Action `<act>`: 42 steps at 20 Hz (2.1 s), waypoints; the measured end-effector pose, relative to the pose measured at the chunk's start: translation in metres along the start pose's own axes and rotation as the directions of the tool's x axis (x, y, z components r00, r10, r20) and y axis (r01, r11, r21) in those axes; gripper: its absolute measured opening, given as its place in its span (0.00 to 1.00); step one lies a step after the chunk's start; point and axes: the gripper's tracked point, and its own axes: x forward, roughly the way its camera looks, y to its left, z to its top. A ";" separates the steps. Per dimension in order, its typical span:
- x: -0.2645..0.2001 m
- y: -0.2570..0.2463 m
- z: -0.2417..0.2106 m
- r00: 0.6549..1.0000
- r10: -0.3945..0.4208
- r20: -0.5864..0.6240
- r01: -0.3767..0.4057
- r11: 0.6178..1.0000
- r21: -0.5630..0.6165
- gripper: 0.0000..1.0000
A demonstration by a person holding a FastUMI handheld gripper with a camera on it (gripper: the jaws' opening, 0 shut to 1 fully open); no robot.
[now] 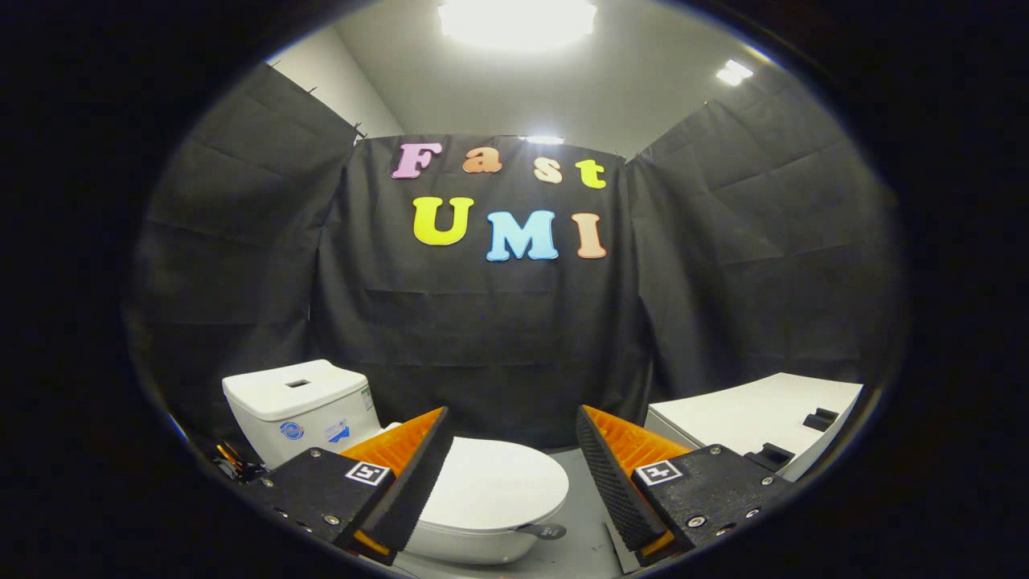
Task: Open the toilet lid.
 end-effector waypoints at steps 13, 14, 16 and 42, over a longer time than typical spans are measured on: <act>0.030 -0.022 -0.086 0.995 -0.014 -0.097 0.028 0.990 0.140 0.95; 0.034 -0.022 -0.091 0.995 -0.013 -0.100 0.030 0.986 0.167 0.95; 0.042 -0.027 -0.105 0.993 -0.018 -0.118 0.041 0.979 0.200 0.95; 0.056 -0.034 -0.311 0.870 0.045 -0.492 0.343 0.661 0.667 0.83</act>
